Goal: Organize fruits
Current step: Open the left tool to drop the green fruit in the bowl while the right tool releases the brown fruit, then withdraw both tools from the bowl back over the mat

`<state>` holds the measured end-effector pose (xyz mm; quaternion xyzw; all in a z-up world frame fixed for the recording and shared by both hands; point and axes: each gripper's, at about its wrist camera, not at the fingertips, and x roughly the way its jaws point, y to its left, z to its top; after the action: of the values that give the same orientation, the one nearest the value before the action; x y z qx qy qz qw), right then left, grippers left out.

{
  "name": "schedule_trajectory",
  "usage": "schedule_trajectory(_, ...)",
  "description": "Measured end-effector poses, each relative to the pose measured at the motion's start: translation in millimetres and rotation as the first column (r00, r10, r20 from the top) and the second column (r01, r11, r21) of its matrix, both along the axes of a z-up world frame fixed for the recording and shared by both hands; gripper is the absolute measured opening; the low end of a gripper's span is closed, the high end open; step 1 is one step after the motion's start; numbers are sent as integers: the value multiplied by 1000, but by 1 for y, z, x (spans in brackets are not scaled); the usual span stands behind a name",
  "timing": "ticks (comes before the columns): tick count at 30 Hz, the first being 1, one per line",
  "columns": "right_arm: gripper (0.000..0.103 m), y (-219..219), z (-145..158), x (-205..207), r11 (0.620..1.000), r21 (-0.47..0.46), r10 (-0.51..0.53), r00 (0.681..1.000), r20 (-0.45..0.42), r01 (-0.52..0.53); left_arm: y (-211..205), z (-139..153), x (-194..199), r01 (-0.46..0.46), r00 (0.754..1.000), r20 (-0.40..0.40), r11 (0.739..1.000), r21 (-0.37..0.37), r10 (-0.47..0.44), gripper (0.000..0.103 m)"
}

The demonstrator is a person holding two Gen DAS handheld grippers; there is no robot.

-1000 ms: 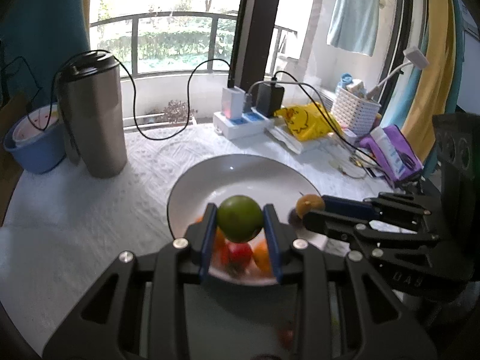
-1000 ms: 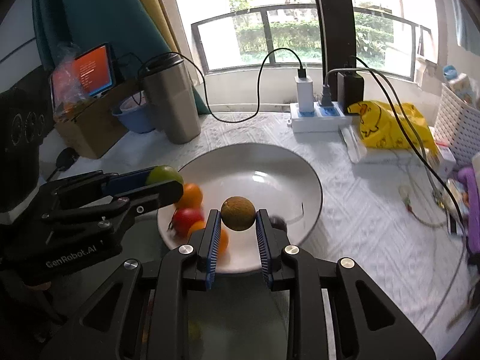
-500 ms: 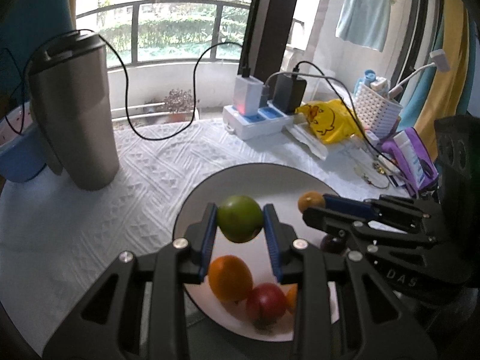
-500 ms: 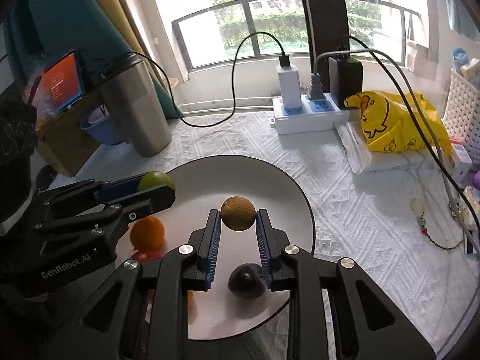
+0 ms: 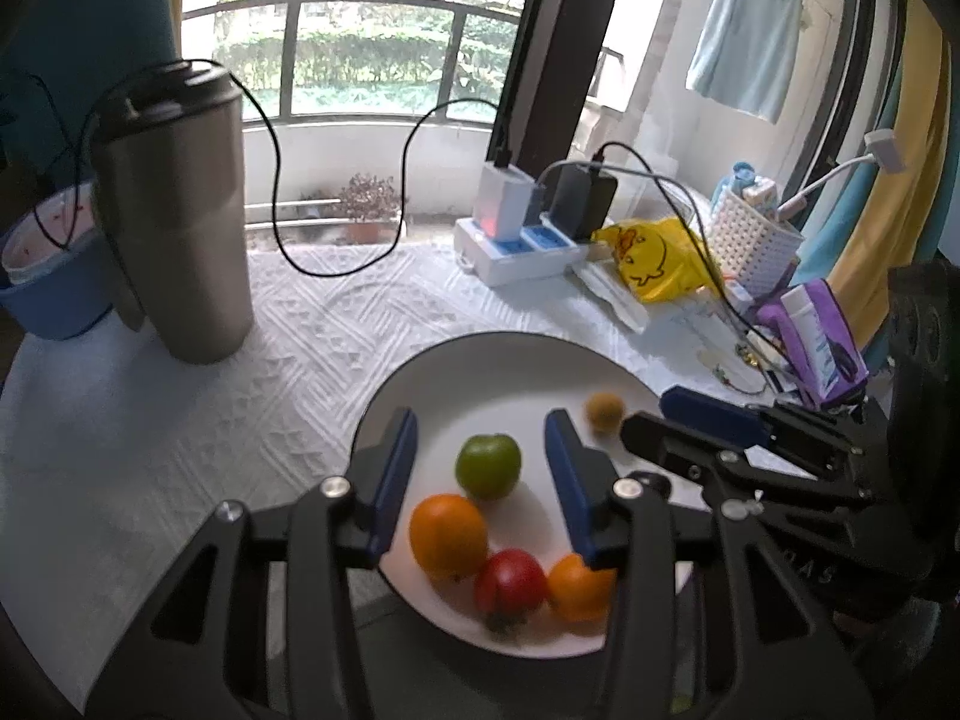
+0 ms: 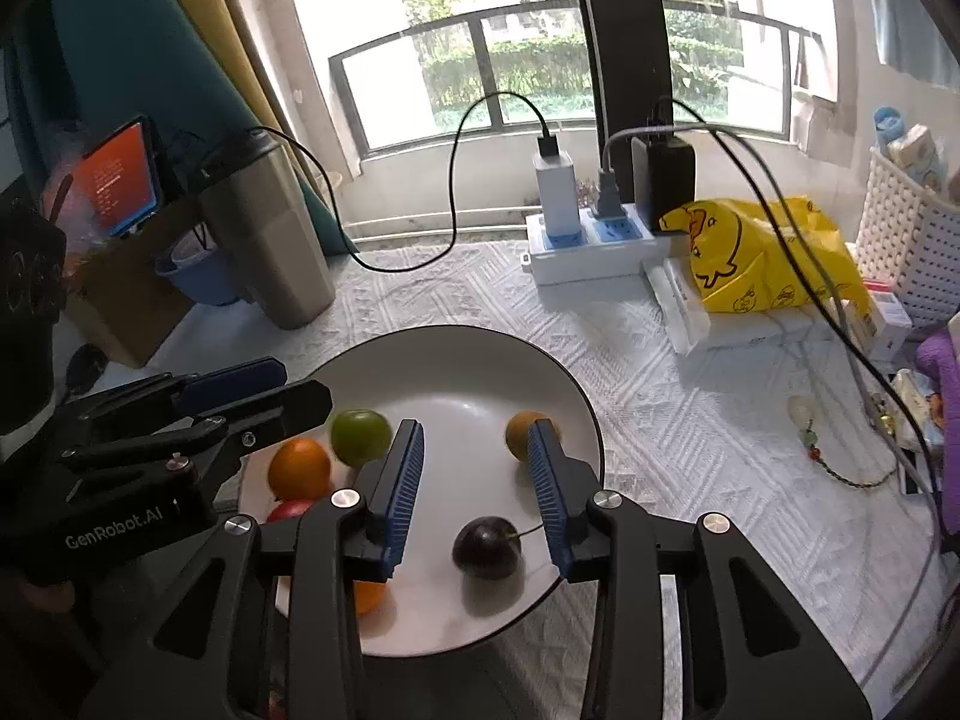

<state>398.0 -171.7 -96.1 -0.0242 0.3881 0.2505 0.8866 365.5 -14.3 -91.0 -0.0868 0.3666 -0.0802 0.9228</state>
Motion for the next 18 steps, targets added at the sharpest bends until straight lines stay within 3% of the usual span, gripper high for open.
schedule_trajectory(18, 39, -18, 31, -68, 1000, 24, 9, 998, 61, -11, -17, 31, -80, -3, 997, 83, 1000, -3, 3, 46)
